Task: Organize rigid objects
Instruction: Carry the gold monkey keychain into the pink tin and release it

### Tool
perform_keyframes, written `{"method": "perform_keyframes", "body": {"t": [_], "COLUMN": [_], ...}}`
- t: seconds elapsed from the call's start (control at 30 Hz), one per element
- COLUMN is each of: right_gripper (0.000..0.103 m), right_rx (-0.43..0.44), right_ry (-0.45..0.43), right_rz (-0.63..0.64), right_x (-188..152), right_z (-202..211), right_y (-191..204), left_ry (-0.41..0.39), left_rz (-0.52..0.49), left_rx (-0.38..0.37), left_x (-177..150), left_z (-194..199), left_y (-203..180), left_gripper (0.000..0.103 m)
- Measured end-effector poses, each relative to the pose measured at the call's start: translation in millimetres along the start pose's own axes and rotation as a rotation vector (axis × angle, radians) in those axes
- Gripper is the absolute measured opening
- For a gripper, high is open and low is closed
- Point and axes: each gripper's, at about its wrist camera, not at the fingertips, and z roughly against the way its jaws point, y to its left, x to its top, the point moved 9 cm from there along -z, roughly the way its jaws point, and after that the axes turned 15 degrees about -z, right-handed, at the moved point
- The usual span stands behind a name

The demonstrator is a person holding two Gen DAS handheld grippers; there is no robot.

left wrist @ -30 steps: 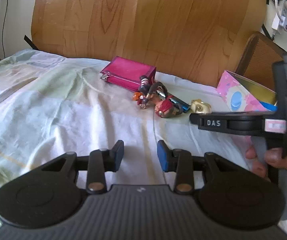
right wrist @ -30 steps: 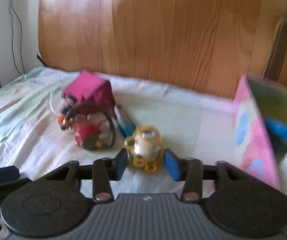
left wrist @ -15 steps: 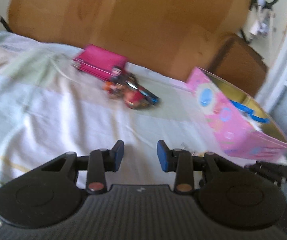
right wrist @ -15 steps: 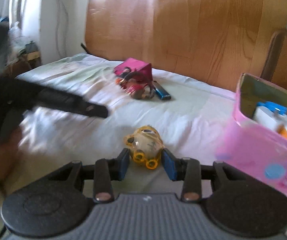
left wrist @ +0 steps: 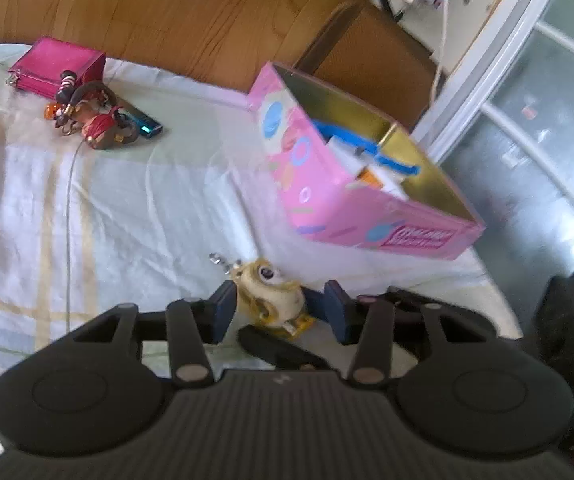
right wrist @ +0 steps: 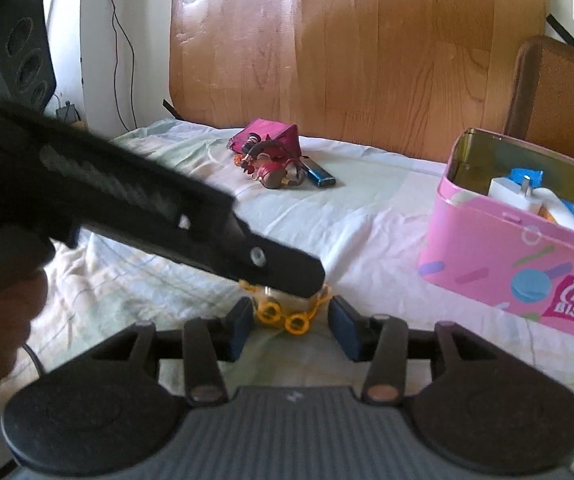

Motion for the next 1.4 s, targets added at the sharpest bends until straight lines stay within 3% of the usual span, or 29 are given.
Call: {"method": "perform_keyframes", "body": {"t": [0.13,0.33,0.5,0.6,0.77,1.03,1.23,1.4], "right_gripper": [0.036,0.036,0.036,0.036,0.036,0.040,0.044,0.046], "right_rx": [0.017,-0.029,-0.107,-0.148,-0.185,-0.173,-0.183,-0.173], "right_ry": [-0.039,-0.300,-0.404,-0.411,-0.349,-0.322,-0.347,-0.368], "right_rz": [-0.032,-0.013,-0.047,-0.070,-0.093,-0.139,-0.133,-0.150], "right_x": [1,35,69,81,90,86,82,73], "right_z": [7,45,58,53,24,10,11,26], "right_y": [-4,-18,-55,-79,-107,-120,-119,-113], "left_ry": [-0.011,-0.148,-0.220,-0.209,-0.130,-0.082,-0.069,-0.066], "left_rz": [0.030,-0.124,-0.205,-0.229,-0.202,-0.182,-0.200,-0.238], "left_rx": [-0.007,-0.025,-0.089,-0.106,-0.091,-0.062,0.004,0.130], "left_x": [4,54,95,108,114,110,108,107], "left_z": [-3,15,-6,-31,-72,-90,-92,-78], "left_y": [1,-36,-67,-76,-71,-68,-67,-64], "left_gripper": [0.042,0.042,0.042,0.042,0.042,0.042,0.042,0.044]}}
